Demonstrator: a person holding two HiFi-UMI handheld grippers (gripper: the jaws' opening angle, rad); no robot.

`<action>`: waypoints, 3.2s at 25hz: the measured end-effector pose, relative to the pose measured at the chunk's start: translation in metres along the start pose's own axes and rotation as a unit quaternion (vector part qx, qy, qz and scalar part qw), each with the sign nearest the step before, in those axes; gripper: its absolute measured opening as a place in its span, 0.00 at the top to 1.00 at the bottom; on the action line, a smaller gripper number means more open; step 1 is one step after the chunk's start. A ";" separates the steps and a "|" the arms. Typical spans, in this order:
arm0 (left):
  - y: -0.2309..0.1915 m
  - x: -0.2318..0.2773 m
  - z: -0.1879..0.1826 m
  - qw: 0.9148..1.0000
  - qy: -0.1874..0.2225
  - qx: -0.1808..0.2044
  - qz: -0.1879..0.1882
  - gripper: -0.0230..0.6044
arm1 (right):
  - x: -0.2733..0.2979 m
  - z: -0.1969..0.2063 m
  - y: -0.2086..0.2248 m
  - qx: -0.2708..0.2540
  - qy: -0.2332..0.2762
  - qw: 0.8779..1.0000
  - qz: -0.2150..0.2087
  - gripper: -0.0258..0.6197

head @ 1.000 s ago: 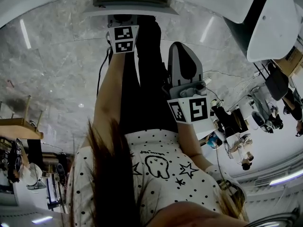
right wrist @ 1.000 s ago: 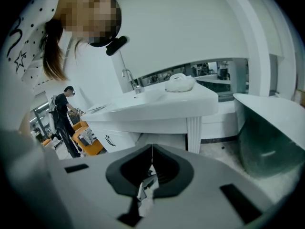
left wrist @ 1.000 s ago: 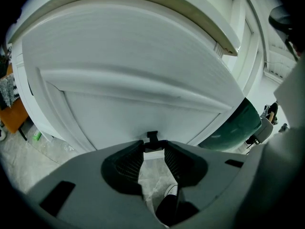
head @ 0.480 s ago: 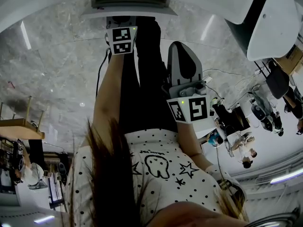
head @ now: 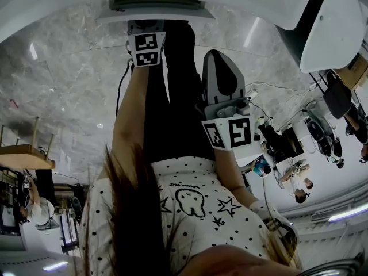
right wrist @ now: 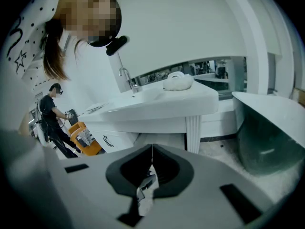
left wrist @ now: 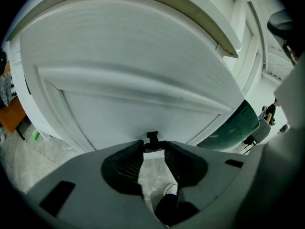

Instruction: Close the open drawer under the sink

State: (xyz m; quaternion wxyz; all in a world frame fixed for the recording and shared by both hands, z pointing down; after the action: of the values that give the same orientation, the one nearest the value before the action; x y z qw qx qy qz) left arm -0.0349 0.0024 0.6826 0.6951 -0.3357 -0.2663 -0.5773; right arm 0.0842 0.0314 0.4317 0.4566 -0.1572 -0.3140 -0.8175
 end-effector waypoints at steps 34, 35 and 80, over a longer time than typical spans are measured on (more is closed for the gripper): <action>0.003 0.015 -0.024 1.000 0.008 -0.008 -0.013 0.75 | -0.001 -0.003 0.010 0.011 0.001 1.000 0.009 0.94; 0.003 0.015 -0.026 1.000 0.009 -0.010 -0.013 0.75 | -0.002 -0.003 0.010 0.011 0.002 1.000 0.009 0.94; 0.001 0.024 -0.038 1.000 0.010 -0.020 -0.017 0.75 | 0.006 -0.002 0.008 0.024 -0.006 1.000 0.012 0.94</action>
State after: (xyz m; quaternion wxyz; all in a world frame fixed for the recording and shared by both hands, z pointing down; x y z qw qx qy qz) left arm -0.0301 -0.0414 0.6764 0.6813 -0.3387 -0.2532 -0.5976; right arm 0.0876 0.0232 0.4367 0.4679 -0.1549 -0.3340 -0.8034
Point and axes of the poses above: the fingertips, and each gripper's own axes: x forward along the fingers, y to its right, z out of its underside, the point moved 4 cm from there along -x, backward along the fingers, and after that the axes turned 11 degrees about -z, right-handed, at the moved point
